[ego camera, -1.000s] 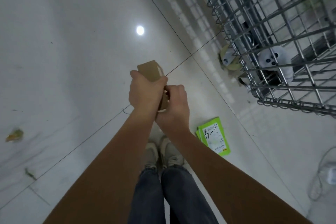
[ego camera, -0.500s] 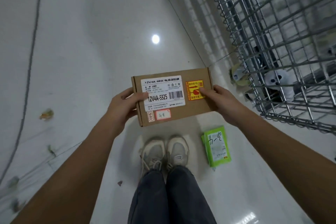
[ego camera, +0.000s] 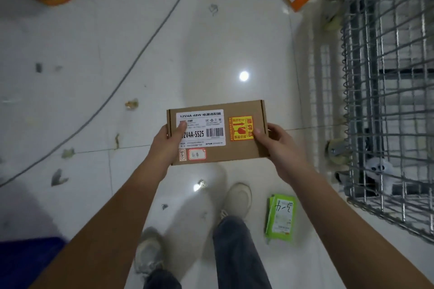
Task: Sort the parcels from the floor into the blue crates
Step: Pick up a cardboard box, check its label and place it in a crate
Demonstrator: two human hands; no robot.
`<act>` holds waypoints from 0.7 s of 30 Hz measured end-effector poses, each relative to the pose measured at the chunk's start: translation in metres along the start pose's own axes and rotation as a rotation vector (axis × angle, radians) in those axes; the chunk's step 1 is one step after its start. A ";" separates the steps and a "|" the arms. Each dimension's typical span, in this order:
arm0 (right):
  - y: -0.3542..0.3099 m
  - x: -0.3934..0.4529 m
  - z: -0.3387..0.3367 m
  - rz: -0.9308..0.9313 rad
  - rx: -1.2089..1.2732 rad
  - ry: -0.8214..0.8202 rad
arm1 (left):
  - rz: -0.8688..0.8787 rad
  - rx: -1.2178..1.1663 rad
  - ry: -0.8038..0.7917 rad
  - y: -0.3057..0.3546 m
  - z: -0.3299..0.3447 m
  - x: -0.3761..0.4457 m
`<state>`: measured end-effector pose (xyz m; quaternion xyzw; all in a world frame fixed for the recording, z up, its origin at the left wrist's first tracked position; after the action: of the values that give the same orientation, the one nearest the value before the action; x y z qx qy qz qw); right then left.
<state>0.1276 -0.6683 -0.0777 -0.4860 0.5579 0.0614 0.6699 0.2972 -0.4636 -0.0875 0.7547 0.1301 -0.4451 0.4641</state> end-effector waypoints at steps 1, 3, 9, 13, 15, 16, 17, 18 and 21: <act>-0.005 -0.008 0.012 -0.011 -0.027 -0.021 | 0.003 -0.019 0.018 -0.001 -0.015 -0.006; -0.015 -0.025 0.037 -0.040 -0.071 -0.065 | 0.014 -0.048 0.050 -0.001 -0.046 -0.018; -0.031 -0.083 0.120 -0.119 -0.168 -0.214 | 0.055 -0.016 0.066 -0.015 -0.143 -0.055; -0.028 -0.130 0.187 -0.160 -0.192 -0.290 | 0.195 0.056 0.168 -0.023 -0.222 -0.107; -0.026 -0.161 0.223 -0.187 -0.191 -0.325 | 0.244 0.045 0.242 -0.028 -0.266 -0.141; -0.025 -0.177 0.243 -0.201 -0.190 -0.341 | 0.261 0.036 0.281 -0.029 -0.288 -0.158; -0.024 -0.195 0.263 -0.219 -0.189 -0.355 | 0.276 0.030 0.327 -0.031 -0.312 -0.175; -0.023 -0.214 0.282 -0.241 -0.188 -0.367 | 0.291 0.021 0.379 -0.031 -0.338 -0.194; -0.025 -0.272 0.345 -0.324 -0.196 -0.385 | 0.355 -0.039 0.471 -0.029 -0.415 -0.255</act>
<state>0.2796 -0.3077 0.1240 -0.6107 0.3264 0.0983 0.7147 0.3627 -0.0540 0.1694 0.8391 0.1089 -0.1669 0.5062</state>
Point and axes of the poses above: each hand's wrist, its own x-axis towards the middle knuckle, its own z-axis out of the palm, y = z × x, the point moved 9 cm from there along x, towards the middle knuckle, and after that the axes turned 1 degree about z, right-handed, at the moved point
